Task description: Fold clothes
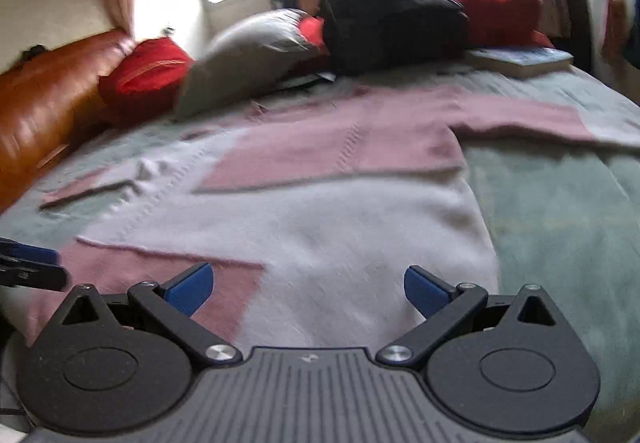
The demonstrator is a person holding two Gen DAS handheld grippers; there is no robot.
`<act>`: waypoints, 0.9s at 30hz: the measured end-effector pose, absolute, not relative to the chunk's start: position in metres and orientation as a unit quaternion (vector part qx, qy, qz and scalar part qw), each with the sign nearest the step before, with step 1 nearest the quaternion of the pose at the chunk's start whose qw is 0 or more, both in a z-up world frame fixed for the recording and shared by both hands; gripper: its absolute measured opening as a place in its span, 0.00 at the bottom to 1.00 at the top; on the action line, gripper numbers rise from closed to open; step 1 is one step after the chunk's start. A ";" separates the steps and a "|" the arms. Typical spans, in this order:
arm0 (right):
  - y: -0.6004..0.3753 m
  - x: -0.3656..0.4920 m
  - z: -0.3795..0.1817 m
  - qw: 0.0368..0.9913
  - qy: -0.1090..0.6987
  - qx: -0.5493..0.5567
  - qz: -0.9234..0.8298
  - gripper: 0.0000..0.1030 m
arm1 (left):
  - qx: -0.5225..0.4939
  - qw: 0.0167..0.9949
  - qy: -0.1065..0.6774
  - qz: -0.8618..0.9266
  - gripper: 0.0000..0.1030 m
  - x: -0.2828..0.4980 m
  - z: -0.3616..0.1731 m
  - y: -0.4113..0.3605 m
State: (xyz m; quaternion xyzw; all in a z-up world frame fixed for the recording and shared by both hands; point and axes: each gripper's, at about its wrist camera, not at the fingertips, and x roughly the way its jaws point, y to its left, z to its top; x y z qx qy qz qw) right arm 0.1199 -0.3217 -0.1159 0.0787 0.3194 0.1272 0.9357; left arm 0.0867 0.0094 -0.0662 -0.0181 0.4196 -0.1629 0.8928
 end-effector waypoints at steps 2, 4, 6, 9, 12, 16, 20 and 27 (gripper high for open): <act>-0.333 0.114 -0.122 0.939 0.323 0.073 0.088 1.00 | -0.019 0.893 0.418 -0.165 0.99 0.085 -0.066 0.012; -0.342 0.106 -0.119 0.940 0.321 0.085 0.082 1.00 | -0.022 0.893 0.419 -0.163 0.99 0.087 -0.067 0.014; -0.339 0.100 -0.105 0.942 0.316 0.083 0.075 1.00 | -0.023 0.894 0.418 -0.161 0.99 0.089 -0.068 0.015; -0.320 0.099 -0.096 0.949 0.300 0.052 0.082 1.00 | -0.005 0.902 0.406 -0.150 0.99 0.092 -0.068 0.008; -0.300 0.105 -0.098 0.948 0.301 0.026 0.099 1.00 | 0.035 0.910 0.384 -0.152 0.99 0.086 -0.072 0.000; -0.287 0.106 -0.118 0.938 0.334 -0.015 0.087 1.00 | 0.048 0.904 0.391 -0.169 0.99 0.080 -0.088 0.002; -0.299 0.090 -0.129 0.939 0.333 -0.014 0.086 1.00 | 0.069 0.900 0.395 -0.168 0.99 0.066 -0.106 0.006; -0.296 0.081 -0.133 0.942 0.328 -0.025 0.073 1.00 | 0.074 0.896 0.384 -0.208 0.99 0.080 -0.080 -0.001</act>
